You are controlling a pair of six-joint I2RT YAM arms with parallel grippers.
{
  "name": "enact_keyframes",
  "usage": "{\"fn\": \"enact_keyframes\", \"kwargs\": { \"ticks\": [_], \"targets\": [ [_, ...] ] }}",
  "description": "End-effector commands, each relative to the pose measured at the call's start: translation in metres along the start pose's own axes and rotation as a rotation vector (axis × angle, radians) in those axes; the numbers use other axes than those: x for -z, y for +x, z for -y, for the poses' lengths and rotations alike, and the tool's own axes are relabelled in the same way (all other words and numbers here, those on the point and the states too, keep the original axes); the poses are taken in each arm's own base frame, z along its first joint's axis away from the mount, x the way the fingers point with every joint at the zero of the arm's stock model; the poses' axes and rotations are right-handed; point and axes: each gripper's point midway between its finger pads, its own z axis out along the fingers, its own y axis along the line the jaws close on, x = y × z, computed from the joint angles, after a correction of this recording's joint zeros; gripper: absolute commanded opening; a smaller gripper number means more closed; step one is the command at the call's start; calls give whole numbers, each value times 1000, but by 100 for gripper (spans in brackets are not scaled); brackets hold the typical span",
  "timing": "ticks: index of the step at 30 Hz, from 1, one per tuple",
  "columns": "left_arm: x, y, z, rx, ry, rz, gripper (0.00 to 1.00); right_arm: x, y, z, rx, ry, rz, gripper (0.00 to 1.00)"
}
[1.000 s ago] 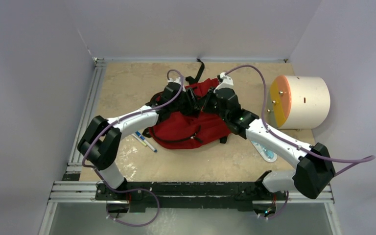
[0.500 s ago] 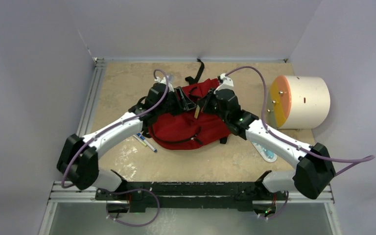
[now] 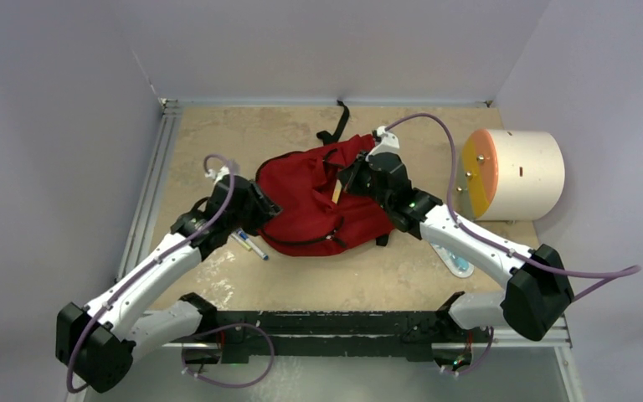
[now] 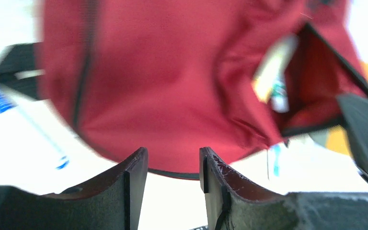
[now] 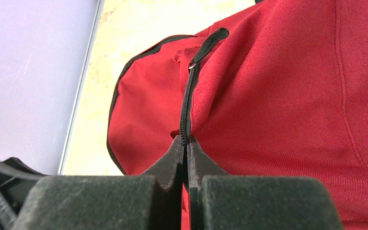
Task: Pack the student bag
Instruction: Place the stationery in the student bag, then pick up the stationery from the center of the board.
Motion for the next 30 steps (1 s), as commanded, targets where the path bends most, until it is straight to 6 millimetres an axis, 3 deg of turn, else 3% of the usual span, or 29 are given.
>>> {"fn": "enact_keyframes", "kwargs": {
  "ticks": [1,6,11,17,30],
  "targets": [
    [9,1,-86,197,-260,0,42,4,-23,-27,-41,-92,80,0],
    [15,0,-129,273,-416,11,41,1,-20,-29,-40,-102,64,0],
    [2,-7,-162,311,-500,-53,40,1,-22,-27,-26,-91,64,0],
    [-4,-26,-184,294,-521,10,37,3,-22,-25,-24,-84,67,0],
    [-22,-25,-207,272,-575,-20,34,6,-22,-22,-23,-70,73,0]
  ]
}}
